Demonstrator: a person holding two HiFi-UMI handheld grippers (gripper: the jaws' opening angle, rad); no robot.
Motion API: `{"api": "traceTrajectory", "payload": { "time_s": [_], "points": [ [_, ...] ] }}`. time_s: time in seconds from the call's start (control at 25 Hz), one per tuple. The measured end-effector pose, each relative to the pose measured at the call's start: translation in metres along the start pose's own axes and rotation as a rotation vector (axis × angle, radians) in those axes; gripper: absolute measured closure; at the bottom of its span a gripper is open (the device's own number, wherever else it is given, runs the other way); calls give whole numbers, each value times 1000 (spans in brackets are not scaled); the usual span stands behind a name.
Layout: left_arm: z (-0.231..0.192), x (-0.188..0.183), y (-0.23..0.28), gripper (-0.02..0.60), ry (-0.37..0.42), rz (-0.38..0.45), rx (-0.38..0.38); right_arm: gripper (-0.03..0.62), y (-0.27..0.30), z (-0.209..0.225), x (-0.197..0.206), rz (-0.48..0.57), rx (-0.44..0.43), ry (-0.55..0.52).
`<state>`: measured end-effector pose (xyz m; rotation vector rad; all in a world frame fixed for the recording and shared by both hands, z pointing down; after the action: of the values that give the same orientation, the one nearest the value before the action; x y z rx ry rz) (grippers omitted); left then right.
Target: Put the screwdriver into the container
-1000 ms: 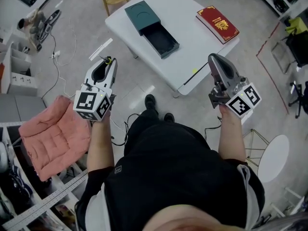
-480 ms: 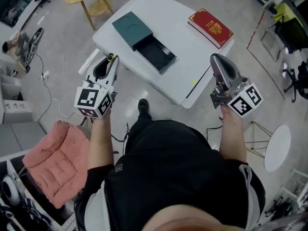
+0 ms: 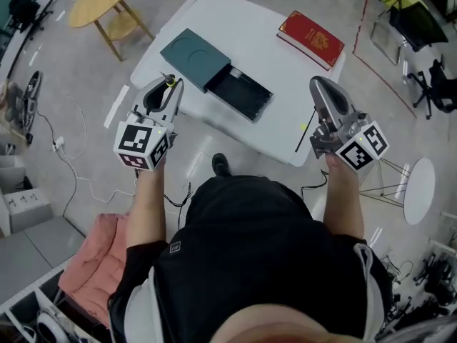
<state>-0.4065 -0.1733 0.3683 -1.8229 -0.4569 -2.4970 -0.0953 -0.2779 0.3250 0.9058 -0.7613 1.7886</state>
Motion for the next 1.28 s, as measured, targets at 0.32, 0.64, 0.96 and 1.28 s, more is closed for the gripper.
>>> {"api": "traceTrajectory", "payload": {
  "time_s": [0.32, 0.64, 0.96, 1.28],
  "points": [
    [-27, 19, 45, 500, 54, 1, 161, 563, 12, -3, 15, 46, 124, -1],
    [-6, 29, 98, 500, 103, -40, 271, 563, -16, 17, 4, 94, 218, 0],
    [29, 34, 145, 500, 190, -109, 367, 563, -40, 52, 3, 101, 259, 49],
    [62, 63, 179, 500, 301, -215, 453, 563, -56, 78, 9, 101, 272, 91]
  ]
}}
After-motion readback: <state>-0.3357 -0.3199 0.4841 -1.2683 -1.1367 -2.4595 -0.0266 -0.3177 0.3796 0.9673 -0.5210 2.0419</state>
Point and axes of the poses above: the fingertips, and each gripper's own axes: y forward along the fingers, z to its right, x out of its underside, the point moved 4 cm from there along -y, backward along the fingers, and after that the axes turned 13 degrees about y, right-handed, at the moved point
